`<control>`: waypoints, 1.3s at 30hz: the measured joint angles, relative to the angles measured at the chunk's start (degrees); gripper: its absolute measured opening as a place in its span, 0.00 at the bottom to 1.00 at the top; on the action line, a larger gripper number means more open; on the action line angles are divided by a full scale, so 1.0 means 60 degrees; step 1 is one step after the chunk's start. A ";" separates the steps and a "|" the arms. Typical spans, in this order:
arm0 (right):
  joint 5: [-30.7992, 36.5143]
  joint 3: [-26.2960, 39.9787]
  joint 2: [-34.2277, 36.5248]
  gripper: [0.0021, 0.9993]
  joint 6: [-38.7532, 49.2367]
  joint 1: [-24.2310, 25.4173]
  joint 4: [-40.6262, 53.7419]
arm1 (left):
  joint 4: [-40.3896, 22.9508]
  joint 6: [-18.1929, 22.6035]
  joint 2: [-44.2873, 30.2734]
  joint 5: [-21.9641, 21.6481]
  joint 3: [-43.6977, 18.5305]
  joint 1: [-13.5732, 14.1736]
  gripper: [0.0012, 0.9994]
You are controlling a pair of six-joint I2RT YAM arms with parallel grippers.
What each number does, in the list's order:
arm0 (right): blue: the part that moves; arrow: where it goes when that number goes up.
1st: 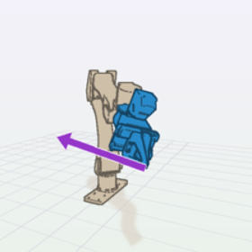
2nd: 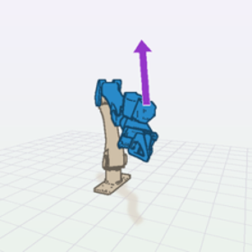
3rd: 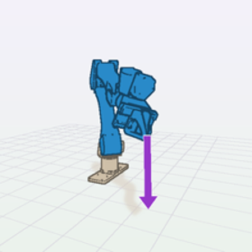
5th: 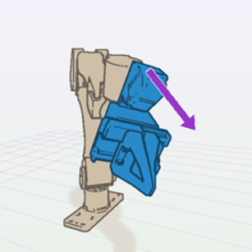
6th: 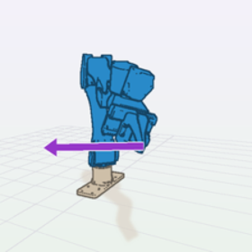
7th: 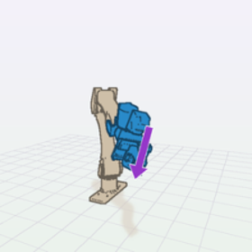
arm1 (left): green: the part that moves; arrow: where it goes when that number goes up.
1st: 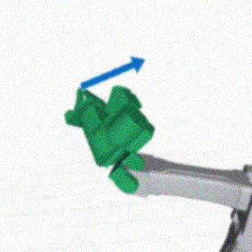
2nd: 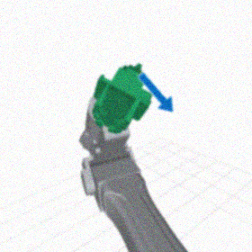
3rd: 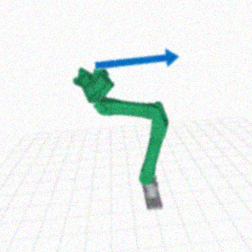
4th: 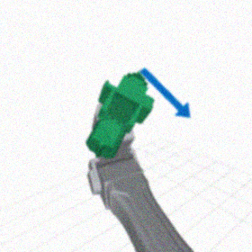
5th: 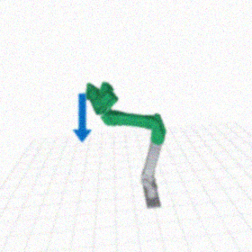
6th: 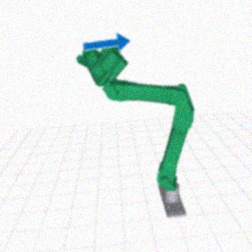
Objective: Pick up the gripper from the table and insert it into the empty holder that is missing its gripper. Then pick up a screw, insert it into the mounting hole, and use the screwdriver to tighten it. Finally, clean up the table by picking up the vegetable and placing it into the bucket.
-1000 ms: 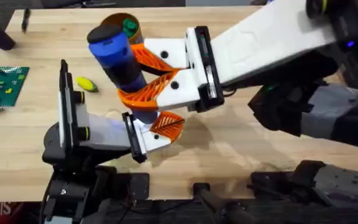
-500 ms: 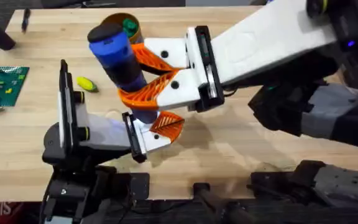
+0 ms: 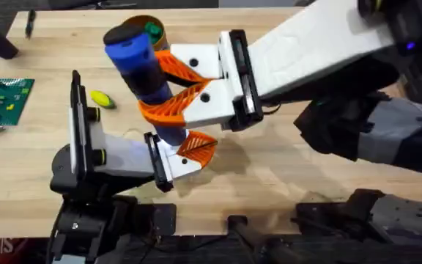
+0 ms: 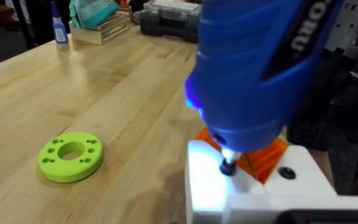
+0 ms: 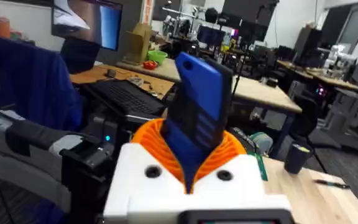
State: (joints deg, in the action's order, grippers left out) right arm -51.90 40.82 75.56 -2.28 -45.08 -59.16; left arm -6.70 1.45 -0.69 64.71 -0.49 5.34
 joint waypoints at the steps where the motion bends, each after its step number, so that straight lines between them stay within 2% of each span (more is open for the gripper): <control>1: 0.0003 0.0000 -0.0037 0.02 0.0000 0.0000 0.0082 | 0.0000 0.0000 0.0000 0.0000 0.0000 0.0000 0.01; 16: 0.0105 0.0018 -0.0178 0.02 0.0256 0.0051 0.0481 | -0.0002 -0.0064 0.0000 0.0000 0.0002 -0.0004 0.01; 23: -0.0226 -0.0048 0.0217 0.02 0.0308 0.0123 -0.2224 | 0.0009 0.0007 0.0009 -0.0045 0.0000 0.0000 0.01; 25: -0.0332 0.0274 0.0185 0.02 0.0257 0.0259 -0.2304 | 0.0008 0.0011 0.0011 -0.0044 0.0000 0.0000 0.01; 28: -0.0667 0.1068 0.0184 0.02 0.0240 0.0561 -0.1696 | 0.0011 0.0011 0.0007 -0.0058 0.0000 0.0000 0.01; 34: -0.1926 0.2305 0.0124 0.02 0.0580 0.1366 0.0938 | 0.0015 0.0011 0.0011 -0.0094 0.0000 -0.0003 0.01; 39: -0.2279 0.2437 0.0104 0.02 0.1756 0.2447 0.4486 | 0.0033 0.0013 0.0011 -0.0162 0.0000 0.0000 0.01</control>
State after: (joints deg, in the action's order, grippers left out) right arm -65.57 55.44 76.18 8.25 -30.40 -32.24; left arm -6.50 1.53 -0.62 63.74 -0.49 5.34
